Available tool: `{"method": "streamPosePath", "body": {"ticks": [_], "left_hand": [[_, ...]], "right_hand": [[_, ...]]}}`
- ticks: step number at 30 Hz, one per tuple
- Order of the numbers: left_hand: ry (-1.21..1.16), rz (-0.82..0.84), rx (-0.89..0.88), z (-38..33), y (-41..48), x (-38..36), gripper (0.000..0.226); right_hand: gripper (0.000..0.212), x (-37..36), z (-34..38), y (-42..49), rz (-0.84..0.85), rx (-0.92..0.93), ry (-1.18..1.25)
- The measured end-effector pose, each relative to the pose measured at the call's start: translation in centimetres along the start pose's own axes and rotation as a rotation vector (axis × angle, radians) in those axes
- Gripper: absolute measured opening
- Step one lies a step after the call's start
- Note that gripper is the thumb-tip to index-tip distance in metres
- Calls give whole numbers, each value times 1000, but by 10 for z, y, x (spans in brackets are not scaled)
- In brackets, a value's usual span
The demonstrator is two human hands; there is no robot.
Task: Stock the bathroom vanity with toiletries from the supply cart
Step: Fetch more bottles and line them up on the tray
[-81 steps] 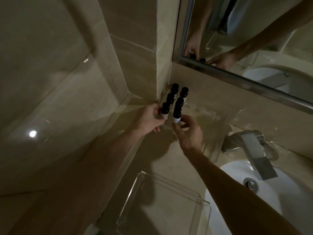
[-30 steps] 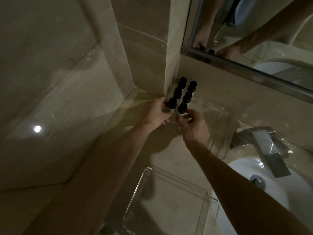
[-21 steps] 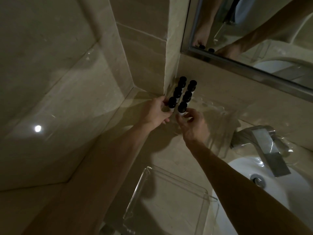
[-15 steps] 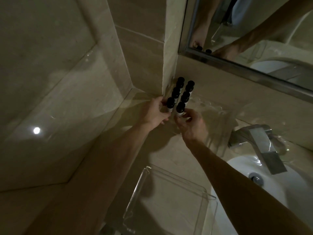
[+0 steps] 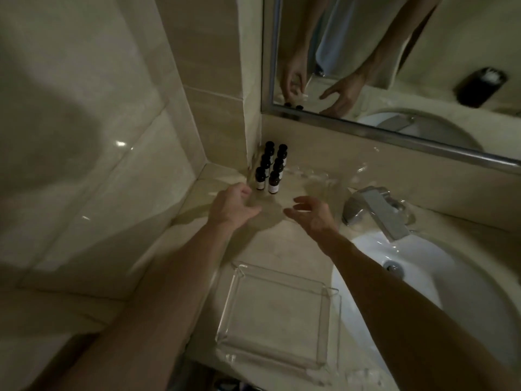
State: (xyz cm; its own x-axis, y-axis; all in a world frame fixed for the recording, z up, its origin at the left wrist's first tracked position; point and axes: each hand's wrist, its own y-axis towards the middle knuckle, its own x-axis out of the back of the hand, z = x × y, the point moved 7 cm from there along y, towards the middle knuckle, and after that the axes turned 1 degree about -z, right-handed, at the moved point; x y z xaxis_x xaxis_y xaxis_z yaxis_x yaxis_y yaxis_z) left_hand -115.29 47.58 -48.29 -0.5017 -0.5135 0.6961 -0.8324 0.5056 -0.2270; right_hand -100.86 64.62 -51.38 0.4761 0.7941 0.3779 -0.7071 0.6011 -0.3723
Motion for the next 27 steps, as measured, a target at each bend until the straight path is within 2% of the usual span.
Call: {"method": "streamPosePath", "body": {"ticks": [7,13,15,20,27], "left_hand": [[207,139,-184,-64,-53,-5,70],[364,210,-455,-156,-111,-24,69],[376,206,-517,-180,-122,-24,70],[420,238,-683,-250,-195,-50,66],[382,313,-949,-316,-379,-94,64]], "right_hand": [[49,49,18,-67,-64,33,20],[36,135,17,-157,-265,94,-18],[36,153,15,-176,-284,62,-7],[42,225,-10,-273,-467,34,5],[45,292,-68,-484,-728,5,35]]}}
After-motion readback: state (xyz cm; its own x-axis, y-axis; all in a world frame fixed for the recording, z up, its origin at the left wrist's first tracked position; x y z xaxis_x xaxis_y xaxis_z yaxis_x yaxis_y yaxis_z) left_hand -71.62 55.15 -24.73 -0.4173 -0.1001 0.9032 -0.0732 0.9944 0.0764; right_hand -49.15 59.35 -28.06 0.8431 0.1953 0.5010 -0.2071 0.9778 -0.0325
